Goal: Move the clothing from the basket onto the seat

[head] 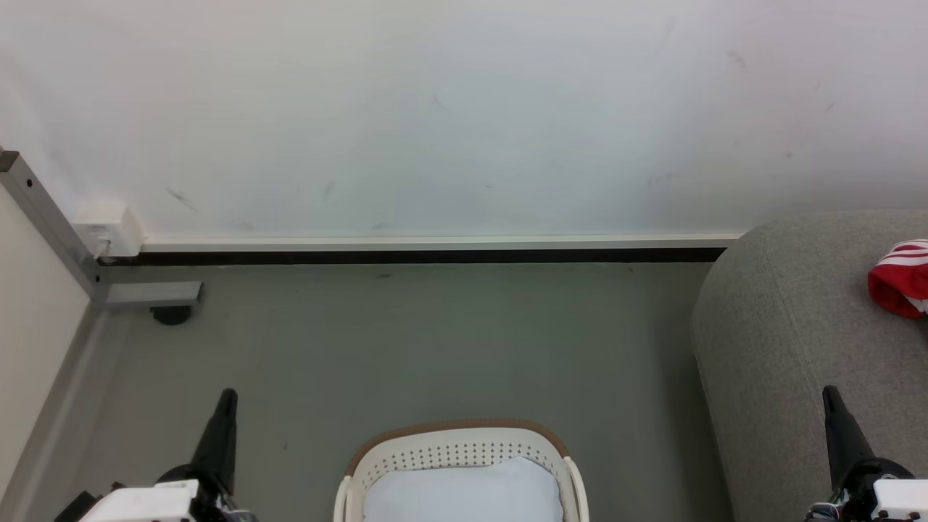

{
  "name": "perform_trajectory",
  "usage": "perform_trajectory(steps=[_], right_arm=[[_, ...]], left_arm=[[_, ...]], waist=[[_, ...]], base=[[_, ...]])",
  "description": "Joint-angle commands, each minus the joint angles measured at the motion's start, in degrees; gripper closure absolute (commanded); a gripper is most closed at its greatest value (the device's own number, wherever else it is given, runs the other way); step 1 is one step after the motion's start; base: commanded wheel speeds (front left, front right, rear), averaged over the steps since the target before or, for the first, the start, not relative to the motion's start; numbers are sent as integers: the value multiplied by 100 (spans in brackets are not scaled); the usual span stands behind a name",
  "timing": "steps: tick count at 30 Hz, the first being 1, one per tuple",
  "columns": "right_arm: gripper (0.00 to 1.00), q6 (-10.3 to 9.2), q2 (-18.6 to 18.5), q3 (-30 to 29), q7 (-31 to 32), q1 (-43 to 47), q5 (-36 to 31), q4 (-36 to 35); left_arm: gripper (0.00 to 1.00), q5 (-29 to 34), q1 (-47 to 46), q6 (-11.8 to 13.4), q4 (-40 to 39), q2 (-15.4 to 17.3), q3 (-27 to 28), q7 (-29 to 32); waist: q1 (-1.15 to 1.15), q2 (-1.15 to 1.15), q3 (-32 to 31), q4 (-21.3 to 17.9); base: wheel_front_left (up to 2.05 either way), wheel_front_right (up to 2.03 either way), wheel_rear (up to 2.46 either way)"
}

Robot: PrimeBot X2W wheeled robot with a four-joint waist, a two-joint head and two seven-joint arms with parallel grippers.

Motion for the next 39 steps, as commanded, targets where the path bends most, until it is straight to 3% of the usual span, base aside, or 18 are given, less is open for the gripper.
perform_trajectory(steps=[1, 39], right_arm=[[100, -12, -40, -19, 15, -69, 12, -26], [100, -12, -41, -19, 15, -69, 12, -26]], left_arm=[[100, -68, -55, -23, -17, 41, 9, 20], [100, -68, -55, -23, -18, 41, 10, 19]], waist=[[0, 0, 0, 0], [0, 0, 0, 0]], base=[[0, 0, 0], [0, 0, 0]])
